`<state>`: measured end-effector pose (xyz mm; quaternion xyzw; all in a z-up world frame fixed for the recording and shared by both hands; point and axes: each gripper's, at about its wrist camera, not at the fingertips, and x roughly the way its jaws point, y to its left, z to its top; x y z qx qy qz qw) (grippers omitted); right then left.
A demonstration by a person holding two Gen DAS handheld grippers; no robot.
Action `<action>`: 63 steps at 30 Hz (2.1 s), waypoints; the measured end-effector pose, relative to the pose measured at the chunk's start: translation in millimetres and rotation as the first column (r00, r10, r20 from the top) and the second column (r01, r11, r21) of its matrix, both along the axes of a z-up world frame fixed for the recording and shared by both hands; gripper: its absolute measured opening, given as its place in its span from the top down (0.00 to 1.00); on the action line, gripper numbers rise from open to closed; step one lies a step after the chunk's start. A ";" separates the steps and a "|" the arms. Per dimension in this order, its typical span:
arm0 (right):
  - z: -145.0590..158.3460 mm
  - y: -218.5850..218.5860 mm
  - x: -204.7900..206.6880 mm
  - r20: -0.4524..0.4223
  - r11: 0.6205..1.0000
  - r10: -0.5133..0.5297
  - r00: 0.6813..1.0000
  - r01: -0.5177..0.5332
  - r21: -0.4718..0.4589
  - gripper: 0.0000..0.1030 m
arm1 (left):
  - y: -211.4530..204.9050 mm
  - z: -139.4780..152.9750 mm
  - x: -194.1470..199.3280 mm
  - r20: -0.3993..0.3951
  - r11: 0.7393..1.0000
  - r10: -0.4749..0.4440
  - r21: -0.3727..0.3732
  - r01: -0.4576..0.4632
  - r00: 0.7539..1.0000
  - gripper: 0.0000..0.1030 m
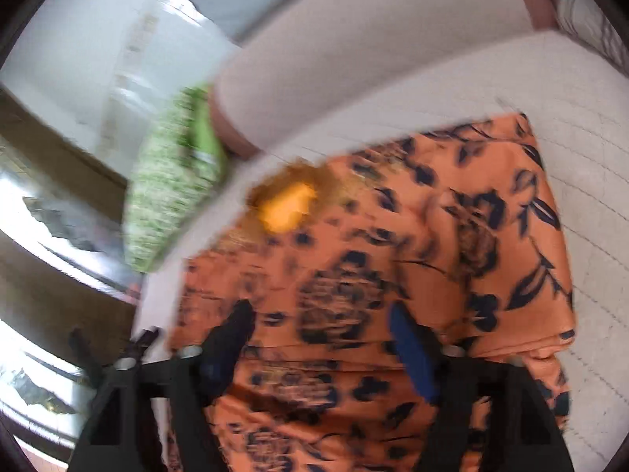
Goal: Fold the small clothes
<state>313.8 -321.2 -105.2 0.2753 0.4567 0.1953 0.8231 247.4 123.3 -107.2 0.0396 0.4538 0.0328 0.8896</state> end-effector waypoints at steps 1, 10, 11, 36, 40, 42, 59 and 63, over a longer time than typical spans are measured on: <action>-6.2 1.0 -0.6 -0.022 1.000 0.021 1.000 -0.021 -0.002 0.07 | -0.2 -25.2 10.4 -0.137 0.999 -0.023 -0.034 0.019 0.990 0.17; 64.3 -13.3 -68.4 0.117 0.984 -0.011 0.993 0.032 -0.175 0.15 | 51.8 63.2 -78.8 0.020 0.981 0.036 -0.193 -0.032 0.999 0.17; 66.8 -12.5 -83.0 0.107 0.979 -0.014 0.994 0.035 -0.199 0.15 | 57.4 63.9 -92.0 -0.002 0.977 0.023 -0.213 -0.023 1.000 0.17; -37.0 -96.7 -288.2 -0.245 0.966 -0.091 0.965 0.026 -0.257 0.41 | 36.7 14.3 -229.7 -0.185 0.982 -0.032 -0.187 -0.003 0.982 0.57; -36.9 -102.8 -288.4 -0.290 0.984 -0.062 0.955 0.011 -0.175 0.91 | 54.1 23.3 -222.5 -0.221 0.930 -0.016 -0.361 -0.067 0.975 0.95; -14.4 -102.4 -293.0 -0.227 0.989 -0.062 0.972 0.030 -0.144 0.91 | 59.8 50.0 -231.1 -0.143 0.913 0.006 -0.404 -0.064 0.990 0.95; -13.5 -115.1 -298.4 -0.221 0.977 -0.157 0.963 0.119 -0.178 0.20 | 77.8 32.3 -238.5 -0.147 0.926 0.096 -0.351 -0.142 0.985 0.31; -30.5 -116.4 -289.5 -0.288 0.984 -0.151 0.946 0.115 -0.138 0.25 | 70.6 15.2 -234.7 -0.208 0.953 0.077 -0.271 -0.133 0.975 0.64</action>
